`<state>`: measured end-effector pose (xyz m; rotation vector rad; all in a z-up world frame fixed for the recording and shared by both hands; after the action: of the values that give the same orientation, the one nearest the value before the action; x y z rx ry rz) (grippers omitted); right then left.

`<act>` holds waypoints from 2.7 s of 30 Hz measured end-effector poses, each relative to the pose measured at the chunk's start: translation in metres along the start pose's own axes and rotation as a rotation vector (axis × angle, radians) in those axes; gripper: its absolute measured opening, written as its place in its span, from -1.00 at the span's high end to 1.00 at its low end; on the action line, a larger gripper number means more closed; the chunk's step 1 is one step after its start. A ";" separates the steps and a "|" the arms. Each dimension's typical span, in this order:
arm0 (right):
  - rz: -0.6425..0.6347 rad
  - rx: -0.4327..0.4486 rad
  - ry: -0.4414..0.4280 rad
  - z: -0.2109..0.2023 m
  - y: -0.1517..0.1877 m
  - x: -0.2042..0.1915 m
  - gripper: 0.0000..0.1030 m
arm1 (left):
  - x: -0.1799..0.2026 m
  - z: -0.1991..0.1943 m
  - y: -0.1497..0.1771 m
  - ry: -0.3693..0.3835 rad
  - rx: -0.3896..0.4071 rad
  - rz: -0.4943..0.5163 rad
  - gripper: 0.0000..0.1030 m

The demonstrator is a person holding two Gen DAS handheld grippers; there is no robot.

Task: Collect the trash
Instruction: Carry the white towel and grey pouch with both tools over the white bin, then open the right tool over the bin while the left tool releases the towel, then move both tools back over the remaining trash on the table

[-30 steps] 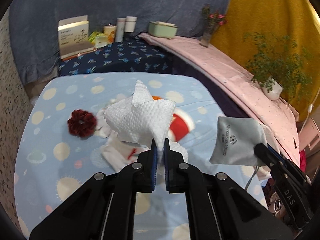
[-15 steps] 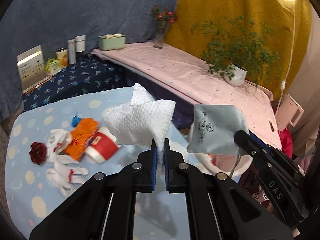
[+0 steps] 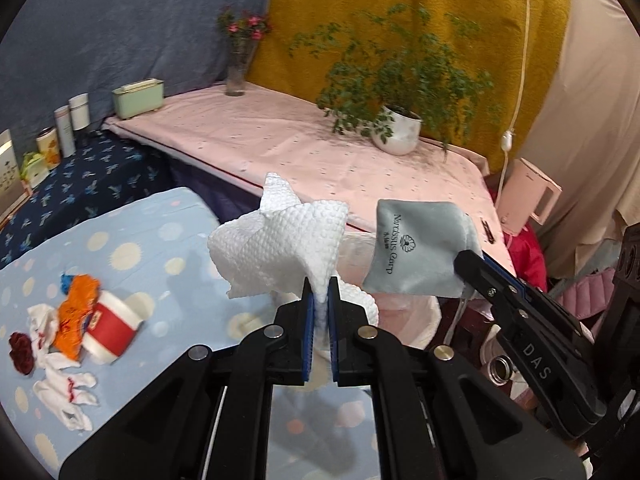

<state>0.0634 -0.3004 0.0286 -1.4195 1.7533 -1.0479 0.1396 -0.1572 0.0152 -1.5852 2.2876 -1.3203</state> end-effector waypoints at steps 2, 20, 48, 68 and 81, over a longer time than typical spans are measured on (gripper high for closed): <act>0.006 -0.001 0.016 0.000 0.001 0.009 0.82 | 0.008 0.009 0.001 0.011 -0.018 0.010 0.88; 0.053 -0.041 0.058 0.024 0.012 0.053 0.77 | 0.046 0.062 0.004 0.050 -0.074 0.051 0.74; -0.010 -0.015 0.048 0.013 -0.005 0.016 0.15 | -0.002 0.025 -0.011 -0.064 0.054 -0.036 -0.22; -0.110 -0.031 -0.106 0.015 -0.009 -0.090 0.15 | -0.133 -0.037 0.000 -0.265 0.119 -0.220 -0.28; -0.195 -0.073 -0.227 0.030 0.002 -0.175 0.03 | -0.248 -0.067 0.030 -0.443 0.112 -0.392 -0.53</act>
<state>0.1248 -0.1346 0.0122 -1.7109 1.5278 -0.8876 0.2016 0.0819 -0.0605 -2.1024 1.6763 -0.9949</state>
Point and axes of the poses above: each gripper's, at about its wrist camera, not at the fingertips, and z roughly the way its jaws point, x to its right, y to its underside, the point moved 5 cm from there along z, roughly the way its jaws point, and after that the axes turned 15 degrees about -z, right-handed, at the moved point
